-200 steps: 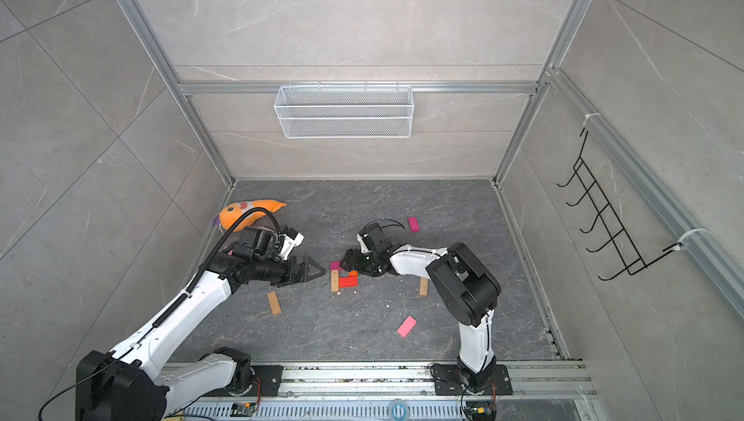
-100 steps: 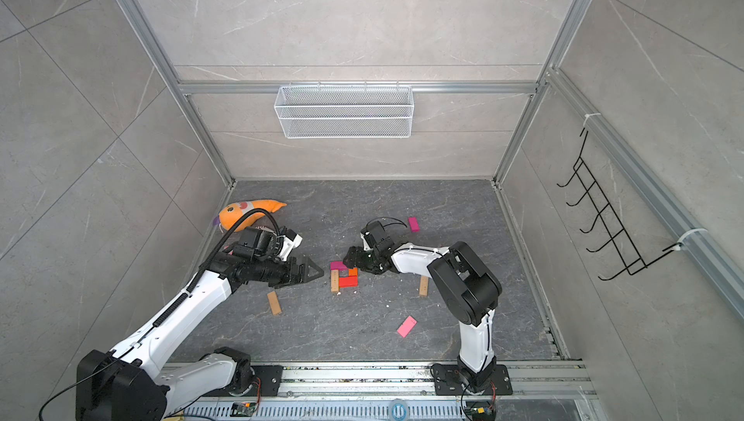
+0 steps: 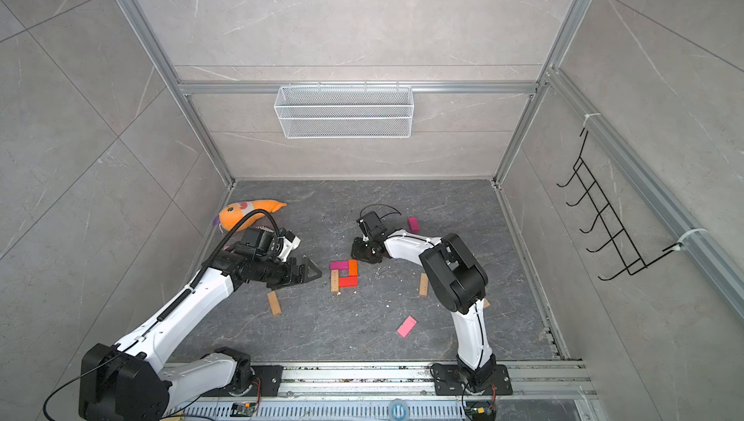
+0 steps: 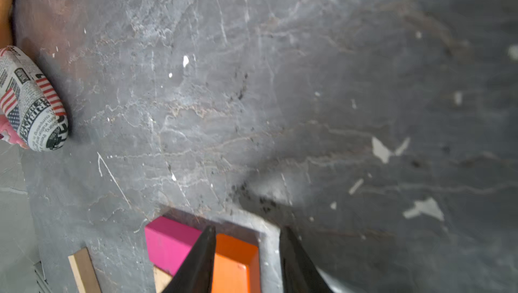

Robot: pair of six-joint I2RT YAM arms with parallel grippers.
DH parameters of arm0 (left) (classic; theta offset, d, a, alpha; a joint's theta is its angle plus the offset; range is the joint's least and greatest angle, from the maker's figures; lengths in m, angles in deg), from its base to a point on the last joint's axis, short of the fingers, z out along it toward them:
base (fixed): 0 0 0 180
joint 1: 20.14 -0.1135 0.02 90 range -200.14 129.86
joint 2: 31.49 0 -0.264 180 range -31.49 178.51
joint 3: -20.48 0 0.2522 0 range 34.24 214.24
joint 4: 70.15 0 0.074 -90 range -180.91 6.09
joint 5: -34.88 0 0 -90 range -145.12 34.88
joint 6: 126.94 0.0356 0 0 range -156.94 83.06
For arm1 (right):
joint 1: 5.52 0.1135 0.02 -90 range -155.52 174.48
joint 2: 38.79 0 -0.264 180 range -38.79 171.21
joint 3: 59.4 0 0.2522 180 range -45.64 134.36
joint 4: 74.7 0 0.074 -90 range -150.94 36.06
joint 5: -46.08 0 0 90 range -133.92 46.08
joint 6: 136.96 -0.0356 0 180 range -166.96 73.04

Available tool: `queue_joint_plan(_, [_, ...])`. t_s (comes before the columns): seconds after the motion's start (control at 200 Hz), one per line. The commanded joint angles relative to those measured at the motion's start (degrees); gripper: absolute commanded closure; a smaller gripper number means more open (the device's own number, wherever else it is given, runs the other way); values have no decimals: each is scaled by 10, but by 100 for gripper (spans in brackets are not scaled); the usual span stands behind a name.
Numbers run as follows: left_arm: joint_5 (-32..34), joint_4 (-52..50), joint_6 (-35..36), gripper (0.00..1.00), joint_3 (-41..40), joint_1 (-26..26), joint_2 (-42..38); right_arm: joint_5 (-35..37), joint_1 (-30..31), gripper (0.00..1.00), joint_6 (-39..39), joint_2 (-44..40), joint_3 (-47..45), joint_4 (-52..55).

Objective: Assemble the letter p with building blocks
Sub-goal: Adjust the building block at the center of the board.

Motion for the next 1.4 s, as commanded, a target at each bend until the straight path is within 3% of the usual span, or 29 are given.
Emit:
queue_joint_plan(0.0, [4,-12,9,1,20,-2,3,7,-1,64,17,29,35,47])
queue_joint_plan(0.16, [6,-13,10,1,21,-2,5,2,-1,73,22,41,40,50])
queue_joint_plan(0.47, [5,-14,12,0,22,-2,8,-9,1,83,29,48,29,45])
queue_joint_plan(1.399, [3,-16,13,1,22,-2,8,-8,4,85,25,40,-3,36])
